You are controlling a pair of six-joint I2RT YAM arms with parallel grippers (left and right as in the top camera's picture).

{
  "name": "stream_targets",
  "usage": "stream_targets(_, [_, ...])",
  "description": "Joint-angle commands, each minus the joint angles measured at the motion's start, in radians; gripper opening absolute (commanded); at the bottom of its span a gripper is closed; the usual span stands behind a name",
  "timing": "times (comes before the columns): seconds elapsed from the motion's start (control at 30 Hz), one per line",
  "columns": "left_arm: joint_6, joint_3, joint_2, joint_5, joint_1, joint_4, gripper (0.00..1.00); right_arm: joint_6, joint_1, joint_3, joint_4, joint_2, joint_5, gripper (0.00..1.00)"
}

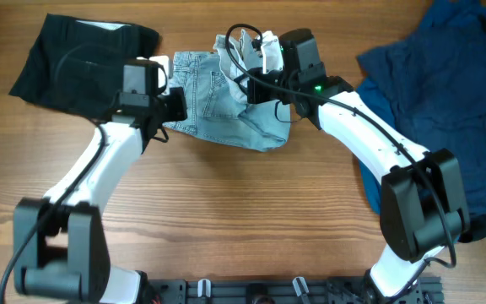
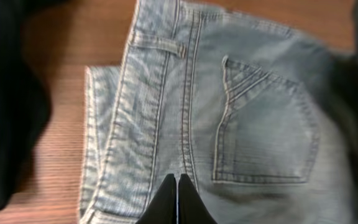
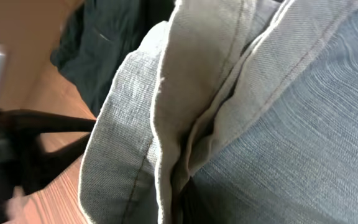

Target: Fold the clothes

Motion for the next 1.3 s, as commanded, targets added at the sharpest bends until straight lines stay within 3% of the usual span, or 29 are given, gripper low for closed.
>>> stream_targets(0.0, [-0.009,-0.005,-0.116,0.011,0.009,-0.023,0.04,0.031,0.018,0.022,0.064,0.016,0.002,0.05])
stream_targets(0.23, [-0.009,-0.005,-0.182,0.005,0.009,-0.046,0.04,0.097,0.123,0.022,0.277,0.148,0.010,0.08])
stream_targets(0.27, [-0.009,-0.005,-0.182,-0.008,0.009,-0.048,0.04,0.095,0.140,0.022,0.312,0.164,0.010,0.68])
stream_targets(0.3, [-0.009,-0.005,-0.182,-0.013,0.009,-0.049,0.04,0.092,0.150,0.022,0.333,0.168,0.011,0.99])
stream_targets(0.5, [-0.009,-0.005,-0.182,-0.023,0.009,-0.052,0.04,0.092,0.094,0.022,0.299,0.085,-0.029,1.00])
stream_targets(0.63, [0.045,-0.005,-0.142,-0.034,0.009,-0.041,0.08,-0.060,-0.021,0.022,-0.030,-0.037,0.026,0.99])
stream_targets(0.67, [0.059,-0.005,-0.111,-0.034,0.009,-0.031,0.14,-0.092,-0.062,0.022,-0.133,-0.057,0.044,1.00])
stream_targets(0.77, [0.059,-0.005,-0.027,-0.031,0.034,0.024,0.44,-0.133,-0.164,0.022,-0.319,-0.072,0.049,1.00])
stream_targets(0.83, [0.059,-0.005,0.060,0.023,0.080,0.093,0.76,-0.174,-0.220,0.022,-0.388,-0.071,0.044,1.00])
stream_targets(0.87, [0.059,-0.005,0.114,0.090,0.116,0.112,0.83,-0.178,-0.222,0.022,-0.387,-0.068,0.045,1.00])
stream_targets(1.17, [0.142,-0.005,0.176,0.134,0.139,0.126,0.84,-0.166,-0.223,0.020,-0.379,-0.004,0.043,1.00])
stream_targets(1.27, [0.160,-0.005,0.229,0.227,0.139,0.165,0.87,-0.166,-0.223,0.020,-0.376,-0.004,0.043,1.00])
